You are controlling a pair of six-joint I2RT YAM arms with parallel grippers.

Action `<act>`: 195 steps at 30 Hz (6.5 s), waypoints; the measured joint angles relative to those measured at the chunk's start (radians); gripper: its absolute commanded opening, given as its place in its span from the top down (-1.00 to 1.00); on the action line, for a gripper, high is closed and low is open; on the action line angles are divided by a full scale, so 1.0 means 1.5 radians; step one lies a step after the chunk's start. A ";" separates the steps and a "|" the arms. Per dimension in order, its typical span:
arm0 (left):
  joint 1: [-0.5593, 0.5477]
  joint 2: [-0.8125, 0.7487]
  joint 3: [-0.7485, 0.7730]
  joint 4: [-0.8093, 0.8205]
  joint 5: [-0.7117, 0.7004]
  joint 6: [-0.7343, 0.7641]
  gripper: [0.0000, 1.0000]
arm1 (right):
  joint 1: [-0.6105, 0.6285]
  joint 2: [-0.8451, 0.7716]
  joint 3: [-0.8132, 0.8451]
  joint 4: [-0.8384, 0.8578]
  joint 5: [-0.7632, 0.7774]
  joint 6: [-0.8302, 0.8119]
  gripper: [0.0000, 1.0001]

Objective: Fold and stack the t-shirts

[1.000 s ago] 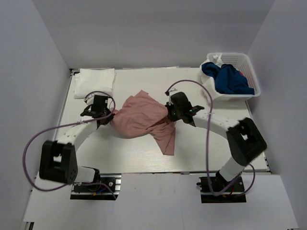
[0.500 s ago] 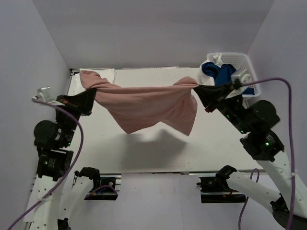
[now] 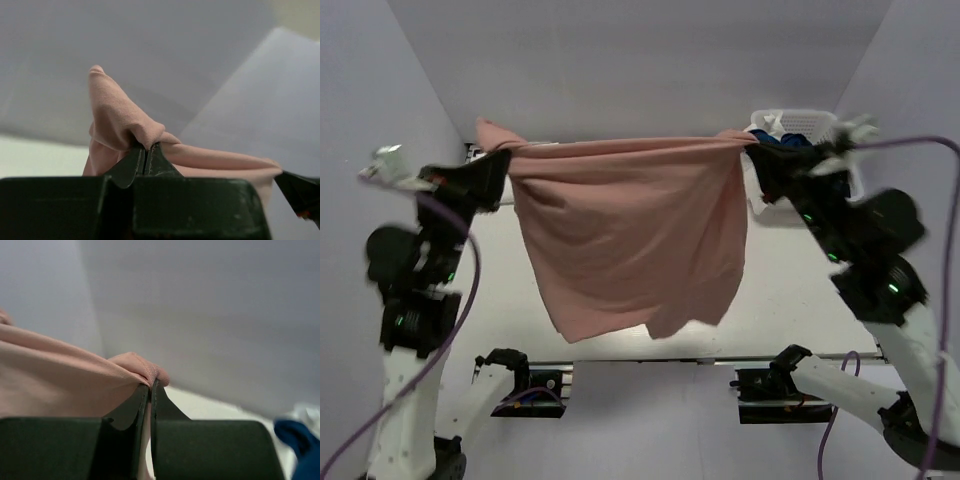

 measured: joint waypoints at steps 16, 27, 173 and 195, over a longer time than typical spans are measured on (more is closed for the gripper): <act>0.012 0.529 -0.128 -0.268 -0.263 -0.061 -1.00 | -0.137 0.594 -0.122 -0.072 0.091 0.089 -0.81; -0.002 0.369 -0.346 -0.349 -0.182 -0.111 -1.00 | -0.125 0.305 -0.399 -0.070 -0.018 0.159 -0.81; 0.085 1.095 0.417 0.000 -0.105 0.008 -0.99 | -0.232 0.889 0.262 0.087 0.171 -0.082 -0.81; 0.079 0.363 -0.361 -0.256 -0.127 -0.102 -0.99 | -0.045 0.257 -0.393 -0.078 -0.067 0.102 -0.81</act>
